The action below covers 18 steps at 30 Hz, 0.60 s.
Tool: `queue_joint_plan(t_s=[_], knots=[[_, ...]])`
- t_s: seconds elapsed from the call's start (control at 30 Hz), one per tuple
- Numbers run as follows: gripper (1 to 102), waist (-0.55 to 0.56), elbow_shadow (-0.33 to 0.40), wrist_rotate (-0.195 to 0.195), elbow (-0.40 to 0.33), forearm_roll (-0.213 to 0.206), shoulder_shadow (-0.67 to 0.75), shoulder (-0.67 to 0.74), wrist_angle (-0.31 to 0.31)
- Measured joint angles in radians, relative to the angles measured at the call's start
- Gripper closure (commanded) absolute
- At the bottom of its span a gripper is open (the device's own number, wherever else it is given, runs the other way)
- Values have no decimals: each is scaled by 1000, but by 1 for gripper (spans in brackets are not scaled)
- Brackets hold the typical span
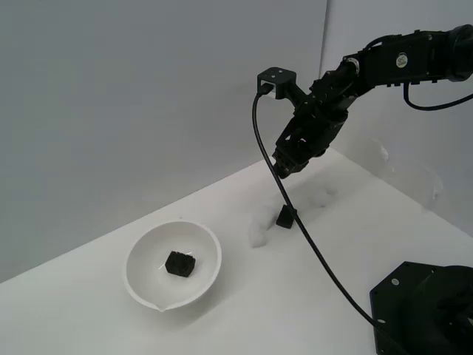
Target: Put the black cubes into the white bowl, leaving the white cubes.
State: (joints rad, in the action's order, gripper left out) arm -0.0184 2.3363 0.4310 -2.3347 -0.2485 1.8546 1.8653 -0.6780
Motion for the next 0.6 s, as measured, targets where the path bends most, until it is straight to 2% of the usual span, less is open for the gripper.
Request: queue_joint_plan(t_s=[0.2,0.3,0.6], knots=[[100,86,-2,-23,3,-20,97,94,-18],[100,156,-5,-57,3,-35,121,118,-23],[100,367,-74,-153,72,-38,94,89,-25]])
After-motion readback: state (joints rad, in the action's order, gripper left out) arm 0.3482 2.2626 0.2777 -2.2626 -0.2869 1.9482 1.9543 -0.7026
